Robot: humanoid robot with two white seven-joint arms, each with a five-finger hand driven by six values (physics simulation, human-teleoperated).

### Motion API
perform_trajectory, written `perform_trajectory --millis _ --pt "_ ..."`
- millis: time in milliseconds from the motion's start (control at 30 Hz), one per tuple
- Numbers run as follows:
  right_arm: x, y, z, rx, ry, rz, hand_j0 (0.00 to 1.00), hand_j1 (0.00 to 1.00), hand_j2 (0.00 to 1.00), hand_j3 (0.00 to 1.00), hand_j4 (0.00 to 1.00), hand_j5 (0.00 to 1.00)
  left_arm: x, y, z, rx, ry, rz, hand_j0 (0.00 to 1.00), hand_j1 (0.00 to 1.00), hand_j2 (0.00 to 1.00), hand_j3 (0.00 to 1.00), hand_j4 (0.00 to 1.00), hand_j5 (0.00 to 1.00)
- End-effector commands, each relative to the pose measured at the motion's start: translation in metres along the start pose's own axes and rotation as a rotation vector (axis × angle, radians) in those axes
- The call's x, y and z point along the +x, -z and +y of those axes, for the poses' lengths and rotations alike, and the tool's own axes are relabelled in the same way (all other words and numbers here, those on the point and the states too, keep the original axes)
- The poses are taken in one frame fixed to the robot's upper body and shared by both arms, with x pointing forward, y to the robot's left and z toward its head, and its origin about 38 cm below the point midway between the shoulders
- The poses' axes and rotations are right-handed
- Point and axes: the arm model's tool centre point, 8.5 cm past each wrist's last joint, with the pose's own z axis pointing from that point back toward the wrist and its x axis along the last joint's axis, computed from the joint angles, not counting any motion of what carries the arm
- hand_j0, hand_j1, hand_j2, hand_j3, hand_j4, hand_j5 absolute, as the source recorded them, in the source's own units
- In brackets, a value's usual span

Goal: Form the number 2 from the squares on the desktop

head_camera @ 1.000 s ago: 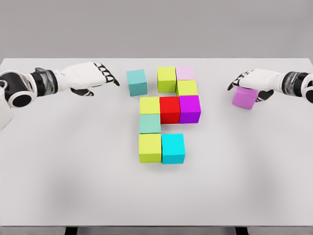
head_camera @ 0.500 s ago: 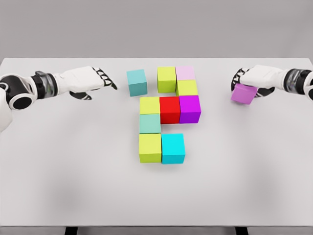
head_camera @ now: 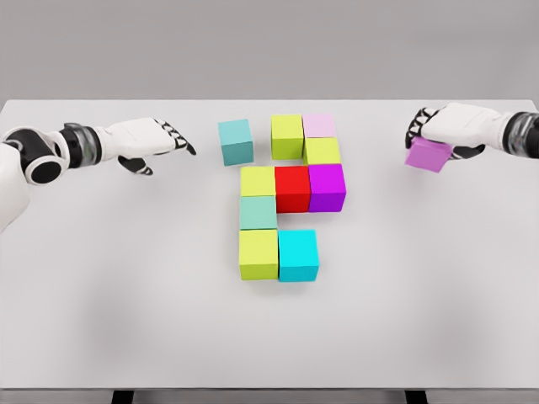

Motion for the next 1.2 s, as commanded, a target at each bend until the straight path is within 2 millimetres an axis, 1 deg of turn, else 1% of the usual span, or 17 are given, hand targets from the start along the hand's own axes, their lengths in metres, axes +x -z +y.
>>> perform_trajectory --millis 0,33,67,167,233,267,333,533,567,700,733,833,900,933,967,1033,1167 --pt "-0.001 -0.003 -0.002 -0.005 0.005 0.0 0.5 0.5 0.5 0.5 0.5 0.5 -0.002 0.002 -0.002 -0.004 -0.017 0.007 0.85 0.85 0.85 0.85 0.85 0.85" --pt "-0.001 -0.004 -0.002 -0.005 0.002 0.002 0.5 0.5 0.5 0.5 0.5 0.5 -0.002 0.003 -0.001 -0.002 -0.017 0.007 0.85 0.85 0.85 0.85 0.85 0.85" --pt "0.003 -0.005 -0.004 -0.013 -0.008 -0.009 0.5 0.5 0.5 0.5 0.5 0.5 -0.002 0.004 0.002 0.003 -0.014 0.005 0.85 0.85 0.85 0.85 0.85 0.85" --pt "0.011 -0.015 -0.005 -0.027 -0.031 -0.032 0.5 0.5 0.5 0.5 0.5 0.5 -0.003 0.003 0.007 0.009 -0.007 0.007 0.73 0.73 0.73 0.73 0.73 0.73" --pt "0.012 -0.017 -0.005 -0.027 -0.035 -0.033 0.5 0.5 0.5 0.5 0.5 0.5 -0.001 0.011 0.012 0.005 0.0 0.007 0.67 0.67 0.67 0.67 0.67 0.67" --pt "0.011 -0.018 -0.004 -0.026 -0.035 -0.032 0.5 0.5 0.5 0.5 0.5 0.5 -0.002 0.012 0.011 0.004 -0.005 0.01 0.66 0.66 0.66 0.66 0.66 0.66" --pt "0.013 -0.018 -0.005 -0.028 -0.039 -0.036 0.5 0.5 0.5 0.5 0.5 0.5 -0.002 0.015 0.011 0.001 -0.016 0.013 0.66 0.66 0.66 0.66 0.66 0.66" --pt "0.026 -0.036 -0.001 -0.059 -0.067 -0.047 0.5 0.5 0.5 0.5 0.5 0.5 0.004 0.032 0.006 -0.043 -0.054 0.002 0.66 0.66 0.66 0.66 0.66 0.66" --pt "0.028 -0.038 -0.002 -0.06 -0.076 -0.05 0.5 0.5 0.5 0.5 0.5 0.5 0.006 0.036 0.009 -0.05 -0.059 0.0 0.66 0.66 0.66 0.66 0.66 0.66" --pt "0.03 -0.045 -0.003 -0.063 -0.086 -0.058 0.5 0.5 0.5 0.5 0.5 0.5 0.009 0.041 0.014 -0.047 -0.06 -0.007 0.66 0.66 0.66 0.66 0.66 0.66" --pt "0.035 -0.045 -0.002 -0.065 -0.093 -0.069 0.5 0.5 0.5 0.5 0.5 0.5 0.008 0.041 0.014 -0.047 -0.061 -0.006 0.67 0.67 0.67 0.67 0.67 0.67" --pt "0.048 -0.059 0.0 -0.102 -0.106 -0.076 0.5 0.5 0.5 0.5 0.5 0.5 0.008 0.045 0.016 -0.051 -0.072 -0.004 0.67 0.67 0.67 0.67 0.67 0.67" --pt "0.051 -0.065 0.0 -0.103 -0.122 -0.076 0.5 0.5 0.5 0.5 0.5 0.5 0.008 0.046 0.017 -0.049 -0.073 -0.003 0.67 0.67 0.67 0.67 0.67 0.67" --pt "0.054 -0.066 -0.001 -0.107 -0.132 -0.081 0.5 0.5 0.5 0.5 0.5 0.5 0.008 0.046 0.021 -0.042 -0.07 -0.003 0.67 0.67 0.67 0.67 0.67 0.67" --pt "0.055 -0.066 -0.003 -0.109 -0.135 -0.083 0.5 0.5 0.5 0.5 0.5 0.5 0.007 0.047 0.021 -0.046 -0.073 -0.001 0.67 0.67 0.67 0.67 0.67 0.67" --pt "0.055 -0.068 0.001 -0.112 -0.122 -0.085 0.5 0.5 0.5 0.5 0.5 0.5 0.006 0.049 0.023 -0.047 -0.081 0.004 0.67 0.67 0.67 0.67 0.67 0.67" --pt "0.076 -0.072 0.002 -0.111 -0.163 -0.126 0.5 0.5 0.5 0.5 0.5 0.5 0.006 0.051 0.025 -0.055 -0.073 0.007 0.68 0.68 0.68 0.68 0.68 0.68"
